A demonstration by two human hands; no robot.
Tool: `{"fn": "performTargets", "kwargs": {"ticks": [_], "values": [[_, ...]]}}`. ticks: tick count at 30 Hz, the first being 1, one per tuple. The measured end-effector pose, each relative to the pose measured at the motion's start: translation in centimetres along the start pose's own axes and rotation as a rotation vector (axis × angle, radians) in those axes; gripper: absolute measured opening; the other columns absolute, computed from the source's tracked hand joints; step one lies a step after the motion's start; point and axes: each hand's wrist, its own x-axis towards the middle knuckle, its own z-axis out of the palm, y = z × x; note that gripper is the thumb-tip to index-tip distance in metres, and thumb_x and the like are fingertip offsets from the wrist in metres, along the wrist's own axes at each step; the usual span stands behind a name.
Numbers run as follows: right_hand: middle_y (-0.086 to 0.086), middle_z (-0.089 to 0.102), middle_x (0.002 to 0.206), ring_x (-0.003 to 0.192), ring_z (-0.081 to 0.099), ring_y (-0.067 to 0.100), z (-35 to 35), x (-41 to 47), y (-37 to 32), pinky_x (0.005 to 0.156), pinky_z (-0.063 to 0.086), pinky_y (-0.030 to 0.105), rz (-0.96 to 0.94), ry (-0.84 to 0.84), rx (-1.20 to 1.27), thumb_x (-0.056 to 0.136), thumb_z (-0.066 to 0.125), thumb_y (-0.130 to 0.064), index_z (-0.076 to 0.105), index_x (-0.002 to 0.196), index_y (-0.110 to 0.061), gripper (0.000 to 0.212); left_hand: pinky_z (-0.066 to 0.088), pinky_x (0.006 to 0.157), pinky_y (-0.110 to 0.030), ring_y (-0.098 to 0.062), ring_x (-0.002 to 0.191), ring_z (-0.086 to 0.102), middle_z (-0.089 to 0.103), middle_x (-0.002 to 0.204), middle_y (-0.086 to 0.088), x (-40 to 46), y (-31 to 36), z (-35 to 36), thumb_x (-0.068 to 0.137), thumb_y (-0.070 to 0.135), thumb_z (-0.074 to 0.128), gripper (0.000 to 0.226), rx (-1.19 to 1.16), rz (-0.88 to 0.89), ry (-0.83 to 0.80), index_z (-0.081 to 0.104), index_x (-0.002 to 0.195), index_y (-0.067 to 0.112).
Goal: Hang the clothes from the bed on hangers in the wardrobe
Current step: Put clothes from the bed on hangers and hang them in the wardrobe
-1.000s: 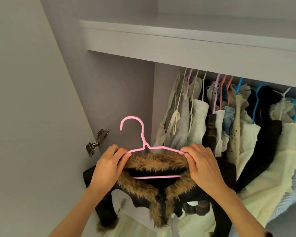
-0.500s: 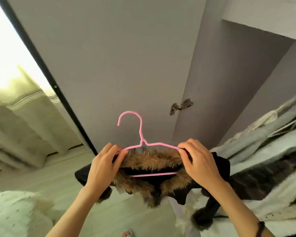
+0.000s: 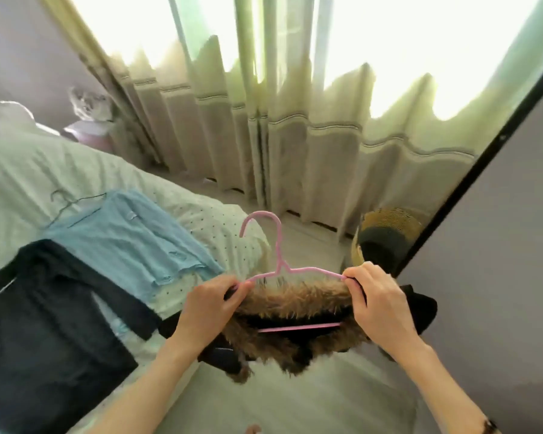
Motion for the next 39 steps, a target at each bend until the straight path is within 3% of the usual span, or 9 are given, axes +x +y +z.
{"fn": "performTargets", "kwargs": {"ticks": [3, 10, 14, 18, 21, 24, 27, 32, 39], "values": [[-0.001, 0.058, 0.078, 0.067, 0.055, 0.016, 4.1, 1.8, -4.0, 0.060, 0.051, 0.031, -0.101, -0.064, 0.078, 0.089, 0.047, -0.020, 0.063, 0.088, -0.011, 0.018, 0.040, 0.052, -0.019, -0.004, 0.050, 0.043, 0.047, 0.057, 0.011, -3.0, -3.4, -3.9, 0.088, 0.065, 0.033, 0.052, 0.069, -0.089, 0.115, 0.050, 0.064, 0.022], [-0.001, 0.057, 0.078, 0.068, 0.056, 0.021, 11.2, 4.9, -13.2, 0.066, 0.043, 0.025, -0.347, -0.205, 0.277, 0.091, 0.038, -0.027, 0.063, 0.086, -0.011, 0.030, 0.045, 0.053, -0.026, -0.005, 0.057, 0.052, 0.054, 0.064, 0.009, -11.1, -7.0, -10.8, 0.083, 0.061, 0.046, 0.048, 0.174, -0.430, 0.395, 0.060, 0.069, 0.018], [-0.001, 0.056, 0.081, 0.073, 0.056, 0.021, 13.8, 5.6, -17.7, 0.065, 0.041, 0.026, -0.483, -0.347, 0.397, 0.091, 0.046, -0.023, 0.063, 0.088, -0.013, 0.020, 0.040, 0.055, -0.015, -0.007, 0.059, 0.049, 0.051, 0.064, 0.013, -15.9, -6.4, -13.2, 0.086, 0.066, 0.041, 0.053, 0.314, -0.586, 0.583, 0.056, 0.069, 0.018], [-0.004, 0.055, 0.080, 0.074, 0.053, 0.016, 15.0, 5.5, -21.9, 0.064, 0.037, 0.023, -0.616, -0.446, 0.484, 0.089, 0.049, -0.021, 0.062, 0.088, -0.014, 0.015, 0.035, 0.052, -0.020, -0.009, 0.060, 0.045, 0.050, 0.061, 0.011, -19.4, -4.3, -14.7, 0.084, 0.067, 0.042, 0.055, 0.501, -0.802, 0.826, 0.053, 0.063, 0.017], [-0.009, 0.053, 0.080, 0.073, 0.049, 0.009, 15.6, 5.2, -25.1, 0.062, 0.035, 0.020, -0.704, -0.458, 0.533, 0.091, 0.046, -0.028, 0.063, 0.089, -0.016, 0.021, 0.032, 0.051, -0.018, -0.007, 0.056, 0.046, 0.050, 0.062, 0.009, -21.4, -3.5, -16.0, 0.084, 0.061, 0.047, 0.050, 0.616, -0.883, 0.904, 0.054, 0.063, 0.016], [-0.010, 0.053, 0.080, 0.071, 0.052, 0.008, 16.0, 4.5, -28.1, 0.060, 0.036, 0.019, -0.735, -0.486, 0.575, 0.090, 0.048, -0.025, 0.063, 0.089, -0.017, 0.017, 0.036, 0.052, -0.021, -0.010, 0.058, 0.049, 0.052, 0.064, 0.006, -23.2, -3.4, -17.8, 0.085, 0.059, 0.049, 0.049, 0.701, -0.911, 0.950, 0.056, 0.065, 0.015], [-0.012, 0.052, 0.080, 0.072, 0.049, 0.004, 16.5, 4.2, -31.3, 0.058, 0.034, 0.007, -0.752, -0.502, 0.623, 0.090, 0.049, -0.025, 0.063, 0.089, -0.019, 0.015, 0.038, 0.053, -0.026, -0.013, 0.059, 0.048, 0.053, 0.064, 0.004, -24.2, -4.0, -20.1, 0.086, 0.060, 0.047, 0.053, 0.788, -0.900, 1.015, 0.058, 0.066, 0.012], [-0.014, 0.051, 0.081, 0.071, 0.049, 0.003, 18.7, 4.1, -37.9, 0.056, 0.032, 0.008, -0.756, -0.516, 0.682, 0.092, 0.055, -0.016, 0.064, 0.092, -0.019, 0.009, 0.039, 0.060, -0.030, -0.014, 0.060, 0.048, 0.055, 0.065, 0.002, -26.0, -8.0, -25.5, 0.083, 0.053, 0.056, 0.044, 0.931, -0.871, 1.041, 0.059, 0.070, 0.010], [-0.016, 0.051, 0.082, 0.074, 0.054, 0.000, 24.7, 3.8, -49.6, 0.060, 0.037, 0.011, -0.694, -0.537, 0.739, 0.091, 0.056, -0.016, 0.065, 0.094, -0.017, 0.010, 0.046, 0.053, -0.036, -0.017, 0.058, 0.051, 0.056, 0.064, 0.000, -29.4, -17.5, -35.0, 0.084, 0.054, 0.054, 0.047, 0.952, -0.800, 0.990, 0.061, 0.069, 0.010]]}}
